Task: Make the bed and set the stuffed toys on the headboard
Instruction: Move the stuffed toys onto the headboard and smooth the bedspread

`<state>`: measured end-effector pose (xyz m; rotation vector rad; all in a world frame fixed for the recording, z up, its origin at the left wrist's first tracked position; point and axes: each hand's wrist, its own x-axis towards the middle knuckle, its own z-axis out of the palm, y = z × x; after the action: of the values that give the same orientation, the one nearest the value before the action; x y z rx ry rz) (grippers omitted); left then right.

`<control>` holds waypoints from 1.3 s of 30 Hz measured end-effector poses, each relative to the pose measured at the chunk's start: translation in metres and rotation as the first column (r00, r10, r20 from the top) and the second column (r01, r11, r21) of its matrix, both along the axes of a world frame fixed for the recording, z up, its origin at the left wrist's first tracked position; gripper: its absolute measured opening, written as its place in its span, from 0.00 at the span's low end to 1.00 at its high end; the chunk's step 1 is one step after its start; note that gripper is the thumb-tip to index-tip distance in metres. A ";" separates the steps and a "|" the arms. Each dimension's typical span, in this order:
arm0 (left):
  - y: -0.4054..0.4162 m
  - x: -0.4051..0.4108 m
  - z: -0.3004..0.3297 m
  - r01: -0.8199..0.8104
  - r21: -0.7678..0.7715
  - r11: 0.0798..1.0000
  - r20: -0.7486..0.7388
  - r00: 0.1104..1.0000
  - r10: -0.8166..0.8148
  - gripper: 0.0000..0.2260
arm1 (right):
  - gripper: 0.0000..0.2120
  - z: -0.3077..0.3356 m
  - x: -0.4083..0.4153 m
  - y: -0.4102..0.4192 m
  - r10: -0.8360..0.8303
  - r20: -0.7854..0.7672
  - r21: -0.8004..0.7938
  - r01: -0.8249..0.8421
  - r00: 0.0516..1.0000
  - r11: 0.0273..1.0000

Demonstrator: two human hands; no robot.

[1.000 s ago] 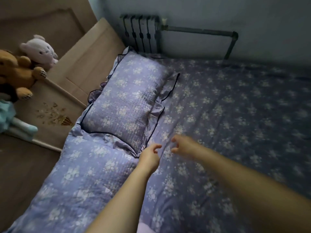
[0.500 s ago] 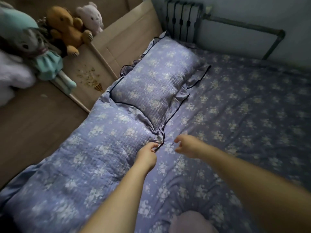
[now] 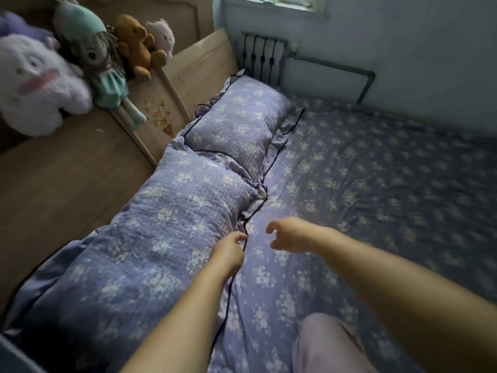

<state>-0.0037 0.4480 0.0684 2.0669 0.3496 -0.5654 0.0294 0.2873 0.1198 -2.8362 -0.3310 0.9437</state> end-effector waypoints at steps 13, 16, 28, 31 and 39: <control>-0.007 -0.095 -0.079 0.189 -0.037 0.981 -0.212 0.958 -0.192 0.19 | 0.21 -0.055 -0.113 -0.031 -0.219 -0.193 -0.126 0.198 0.956 0.972; -0.015 -0.112 -0.096 0.217 -0.020 0.976 -0.257 0.942 -0.215 0.21 | 0.21 -0.078 -0.134 -0.037 -0.261 -0.206 -0.113 0.242 0.943 0.964; -0.048 -0.198 -0.143 0.238 0.067 0.969 -0.288 0.934 -0.210 0.20 | 0.20 -0.150 -0.251 -0.074 -0.238 -0.299 -0.062 0.230 0.924 0.971; -0.059 -0.240 -0.152 0.215 0.113 0.970 -0.259 0.949 -0.180 0.22 | 0.20 -0.166 -0.294 -0.093 -0.231 -0.311 -0.026 0.235 0.922 0.972; -0.126 -0.384 -0.187 0.250 0.139 0.958 -0.228 0.950 -0.215 0.20 | 0.18 -0.201 -0.442 -0.164 -0.175 -0.356 -0.004 0.186 0.918 0.982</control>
<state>-0.3873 0.3223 -0.1189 2.2314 0.2840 -0.9318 -0.4124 0.1237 -0.0814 -2.5413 -0.0384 1.3623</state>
